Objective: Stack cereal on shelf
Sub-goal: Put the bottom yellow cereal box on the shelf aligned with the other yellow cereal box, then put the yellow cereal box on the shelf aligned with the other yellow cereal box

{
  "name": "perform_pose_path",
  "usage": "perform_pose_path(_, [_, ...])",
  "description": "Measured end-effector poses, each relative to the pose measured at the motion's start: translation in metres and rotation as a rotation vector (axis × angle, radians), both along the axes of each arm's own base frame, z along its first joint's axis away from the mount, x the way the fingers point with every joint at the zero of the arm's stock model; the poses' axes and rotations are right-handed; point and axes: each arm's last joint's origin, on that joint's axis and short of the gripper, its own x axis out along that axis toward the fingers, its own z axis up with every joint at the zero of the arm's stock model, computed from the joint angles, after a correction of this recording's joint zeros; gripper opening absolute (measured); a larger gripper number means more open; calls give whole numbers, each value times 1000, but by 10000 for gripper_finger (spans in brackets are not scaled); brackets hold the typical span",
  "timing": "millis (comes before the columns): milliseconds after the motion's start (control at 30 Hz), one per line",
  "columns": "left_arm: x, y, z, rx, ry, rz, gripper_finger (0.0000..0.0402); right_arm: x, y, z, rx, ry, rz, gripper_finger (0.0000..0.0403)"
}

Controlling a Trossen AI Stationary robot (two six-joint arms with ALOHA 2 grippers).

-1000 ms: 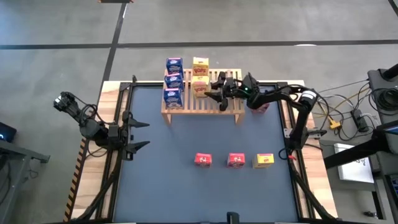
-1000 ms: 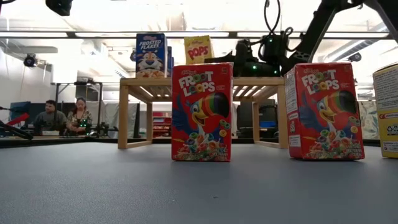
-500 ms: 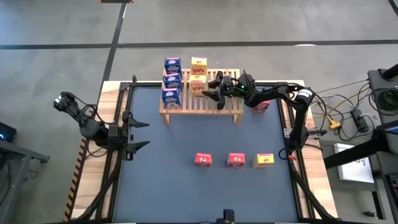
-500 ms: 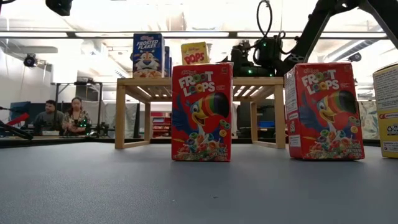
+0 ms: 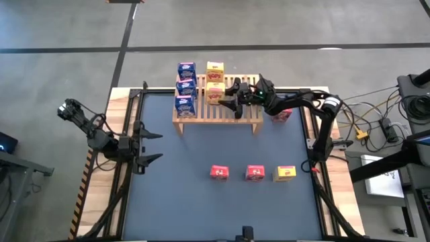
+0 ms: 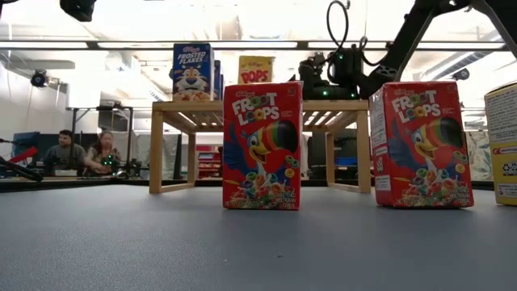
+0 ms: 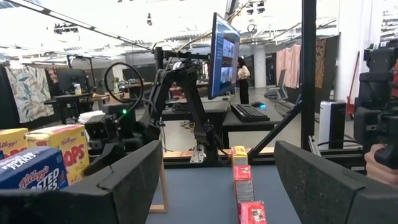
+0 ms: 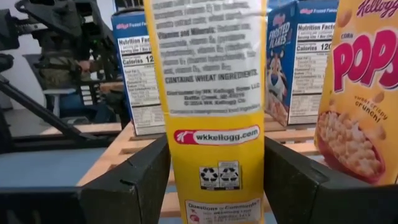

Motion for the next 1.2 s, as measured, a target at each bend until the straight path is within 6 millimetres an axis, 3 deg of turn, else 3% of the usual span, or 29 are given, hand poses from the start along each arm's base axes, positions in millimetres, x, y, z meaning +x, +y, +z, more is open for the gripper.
perform_pose_path(833, [3, -2, -3, 0, 14, -2, 292, -39, 26, 64, -20, 220, -99, 217])
perform_pose_path(1200, [9, -7, -30, -87, 36, -20, 292, -69, 78, 85, -64, 234, -107, 216])
